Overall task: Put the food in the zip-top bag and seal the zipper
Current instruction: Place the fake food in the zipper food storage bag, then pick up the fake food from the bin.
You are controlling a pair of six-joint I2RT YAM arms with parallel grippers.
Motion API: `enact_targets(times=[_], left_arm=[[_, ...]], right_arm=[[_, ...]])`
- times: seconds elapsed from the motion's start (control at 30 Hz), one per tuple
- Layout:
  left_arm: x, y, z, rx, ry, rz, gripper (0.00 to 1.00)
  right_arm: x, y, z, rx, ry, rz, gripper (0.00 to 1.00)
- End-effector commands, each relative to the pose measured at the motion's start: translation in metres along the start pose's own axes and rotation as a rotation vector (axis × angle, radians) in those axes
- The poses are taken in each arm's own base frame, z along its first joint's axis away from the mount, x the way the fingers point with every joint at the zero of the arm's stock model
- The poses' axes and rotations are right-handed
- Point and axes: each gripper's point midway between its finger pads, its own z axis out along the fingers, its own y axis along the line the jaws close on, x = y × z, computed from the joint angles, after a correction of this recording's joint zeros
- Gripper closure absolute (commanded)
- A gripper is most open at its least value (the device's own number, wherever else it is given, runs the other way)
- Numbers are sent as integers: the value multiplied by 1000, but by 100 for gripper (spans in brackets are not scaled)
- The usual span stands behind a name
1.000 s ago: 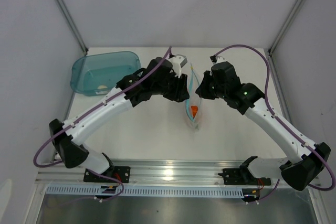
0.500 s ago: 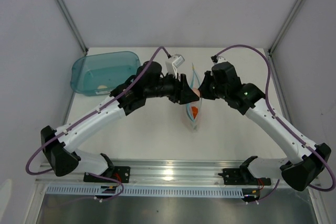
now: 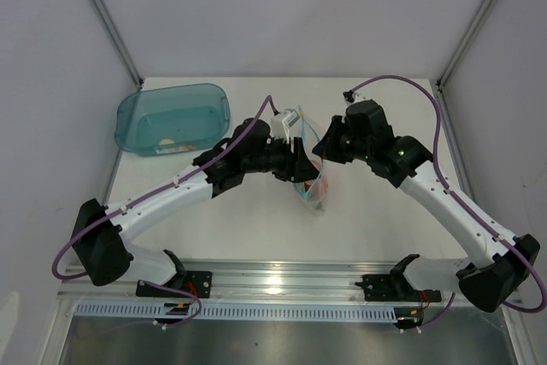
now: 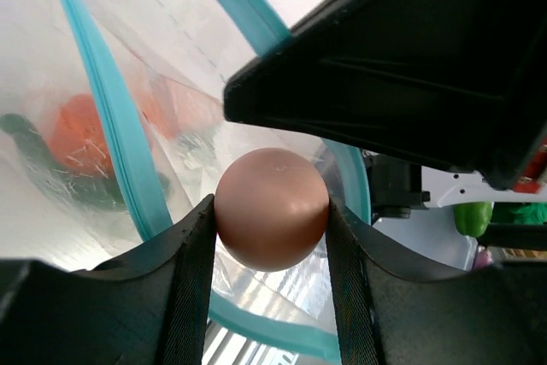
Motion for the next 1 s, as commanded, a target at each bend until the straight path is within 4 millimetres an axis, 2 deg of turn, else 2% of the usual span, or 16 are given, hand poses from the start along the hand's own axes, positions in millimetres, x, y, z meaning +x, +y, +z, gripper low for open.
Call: enact_targets(times=[0.0,0.03,0.07,0.13,0.17,0.27,0.53,0.73,0.83,0.87,0.9,0.97], left_arm=[[-18,-4,0,-28,-54,31,65],[-19,-2,-1,-41,-54,39,62],[-17,1,-2,-62,-48,41,52],[-18,4,-4,-84,-49,44,41],[-18,6,-5,-97,-47,46,26],[-21,5,-9,-104,-61,58,4],[-39,-4,-30,-103,-158,133,3],[-65,-14,-68,-125,-330,210,0],[-87,3,-94,-258,-464,192,1],[-95,21,-105,-371,-513,170,0],[-107,26,-114,-428,-557,133,0],[-107,55,-122,-572,-542,116,1]], right_arm=[[-12,16,-11,-69,-47,17,100],[-12,16,-11,-69,-48,15,100],[-12,15,-11,-65,-47,15,100],[-11,14,-10,-61,-46,14,100],[-10,13,-10,-60,-45,13,100],[-10,13,-9,-57,-44,13,100],[-8,6,-9,-33,-45,-8,100],[5,-12,-2,15,-21,-30,100],[11,-17,3,23,-10,-34,100],[12,-18,4,25,-7,-39,100],[12,-19,5,27,-5,-43,100],[14,-21,7,33,2,-51,100]])
